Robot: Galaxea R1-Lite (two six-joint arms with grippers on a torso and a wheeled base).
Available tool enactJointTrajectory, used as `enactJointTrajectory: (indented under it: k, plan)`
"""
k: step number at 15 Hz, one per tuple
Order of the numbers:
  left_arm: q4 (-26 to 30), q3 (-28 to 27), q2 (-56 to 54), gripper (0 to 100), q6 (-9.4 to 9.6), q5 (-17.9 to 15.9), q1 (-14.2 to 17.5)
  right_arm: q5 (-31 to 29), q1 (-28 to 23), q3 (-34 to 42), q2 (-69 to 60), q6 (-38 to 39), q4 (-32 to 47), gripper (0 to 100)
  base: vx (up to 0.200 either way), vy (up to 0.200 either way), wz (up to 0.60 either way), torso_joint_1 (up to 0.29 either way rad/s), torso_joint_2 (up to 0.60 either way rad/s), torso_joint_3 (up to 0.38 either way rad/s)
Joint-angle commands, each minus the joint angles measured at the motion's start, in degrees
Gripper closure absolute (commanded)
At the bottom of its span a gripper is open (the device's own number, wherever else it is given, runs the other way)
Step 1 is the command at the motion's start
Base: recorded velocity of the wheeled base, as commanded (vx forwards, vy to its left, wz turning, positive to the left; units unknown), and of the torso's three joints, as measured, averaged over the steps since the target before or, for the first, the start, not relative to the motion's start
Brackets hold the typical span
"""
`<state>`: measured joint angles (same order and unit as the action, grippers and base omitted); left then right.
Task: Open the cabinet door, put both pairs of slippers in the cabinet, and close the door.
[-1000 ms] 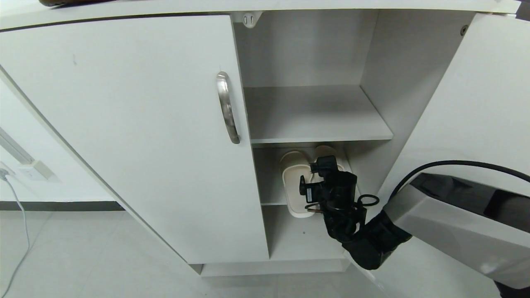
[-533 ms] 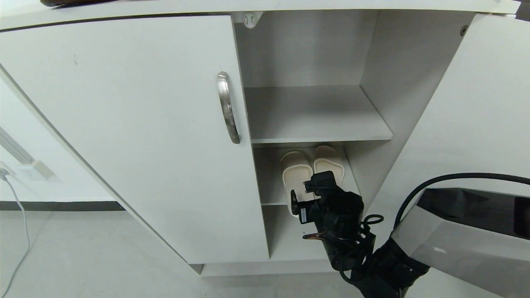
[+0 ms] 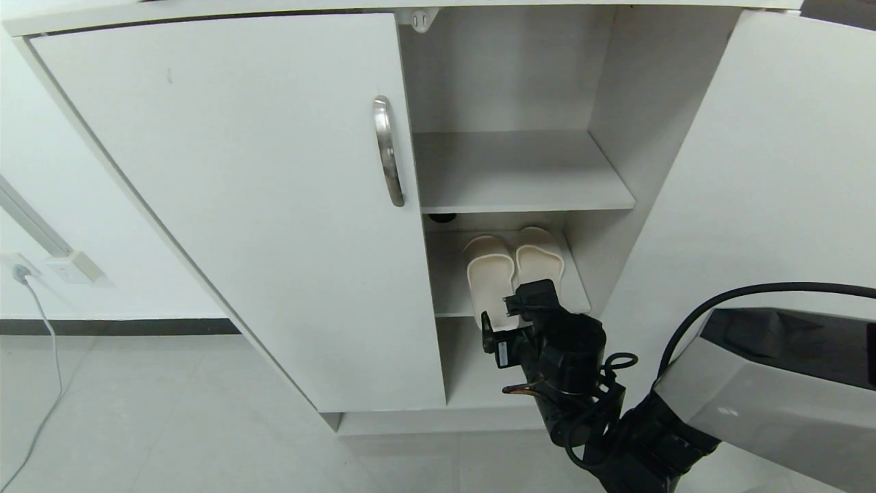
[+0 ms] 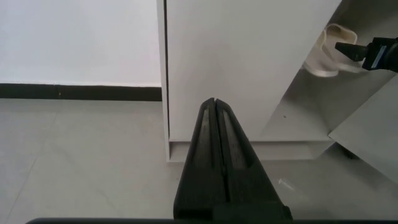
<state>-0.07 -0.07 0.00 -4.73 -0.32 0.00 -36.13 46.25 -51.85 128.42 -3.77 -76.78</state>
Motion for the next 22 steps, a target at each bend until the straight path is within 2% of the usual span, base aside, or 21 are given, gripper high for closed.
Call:
enactJointTrajectory:
  k: [1,2,19,22]
  plan:
    - [0.0,0.0,0.1,100,-0.02,0.0,0.0,0.0,0.0,0.0,0.0,0.0,-0.1,0,-0.200,0.000,0.00,0.002,0.01,0.007]
    - [0.0,0.0,0.1,100,-0.02,0.1,0.0,0.0,0.0,0.1,0.0,0.0,-0.1,0,-0.200,0.000,0.00,0.002,0.00,0.002]
    - [0.0,0.0,0.1,100,-0.02,0.0,0.0,0.0,-0.6,0.2,-0.3,-0.3,-0.3,0,0.000,0.000,0.00,0.000,0.00,0.000]
    - [0.0,0.0,0.1,100,-0.02,0.0,0.0,0.0,-1.0,0.2,-0.6,-0.4,-0.3,0,0.000,0.000,0.00,0.005,0.00,0.146]
